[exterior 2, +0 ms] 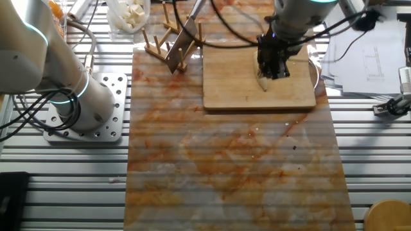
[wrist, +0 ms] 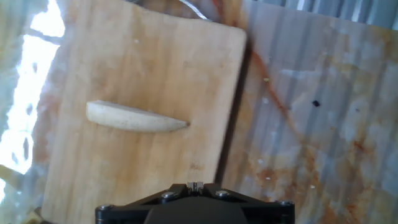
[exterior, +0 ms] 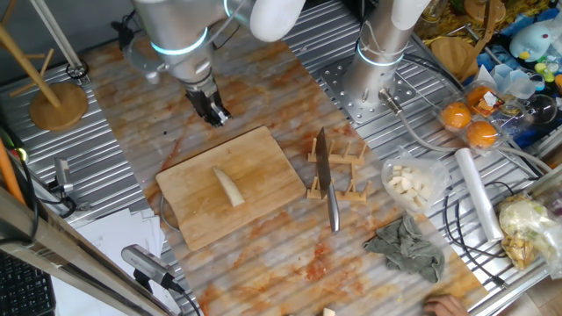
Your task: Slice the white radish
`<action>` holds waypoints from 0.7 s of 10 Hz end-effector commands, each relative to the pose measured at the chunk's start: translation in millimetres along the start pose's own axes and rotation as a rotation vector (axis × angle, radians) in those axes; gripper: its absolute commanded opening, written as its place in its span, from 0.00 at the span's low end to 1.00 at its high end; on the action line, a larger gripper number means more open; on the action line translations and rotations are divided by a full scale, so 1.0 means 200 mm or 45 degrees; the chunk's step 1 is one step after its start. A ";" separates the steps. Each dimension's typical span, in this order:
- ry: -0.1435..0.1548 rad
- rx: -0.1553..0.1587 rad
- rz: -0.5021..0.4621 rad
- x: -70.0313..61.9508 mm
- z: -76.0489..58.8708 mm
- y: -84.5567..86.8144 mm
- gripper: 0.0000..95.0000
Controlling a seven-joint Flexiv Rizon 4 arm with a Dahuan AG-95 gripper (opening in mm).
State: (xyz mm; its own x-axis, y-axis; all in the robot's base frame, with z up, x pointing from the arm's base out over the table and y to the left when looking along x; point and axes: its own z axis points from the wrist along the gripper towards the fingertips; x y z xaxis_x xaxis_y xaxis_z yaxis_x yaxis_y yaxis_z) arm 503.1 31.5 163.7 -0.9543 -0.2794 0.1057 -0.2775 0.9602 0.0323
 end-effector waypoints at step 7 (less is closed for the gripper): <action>0.018 -0.024 -0.203 0.04 -0.02 0.24 0.00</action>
State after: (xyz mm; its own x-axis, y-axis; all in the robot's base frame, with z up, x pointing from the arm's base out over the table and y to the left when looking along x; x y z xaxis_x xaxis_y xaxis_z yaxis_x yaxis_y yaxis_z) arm 483.7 77.0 170.3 -0.9086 -0.4008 0.1174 -0.3967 0.9162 0.0573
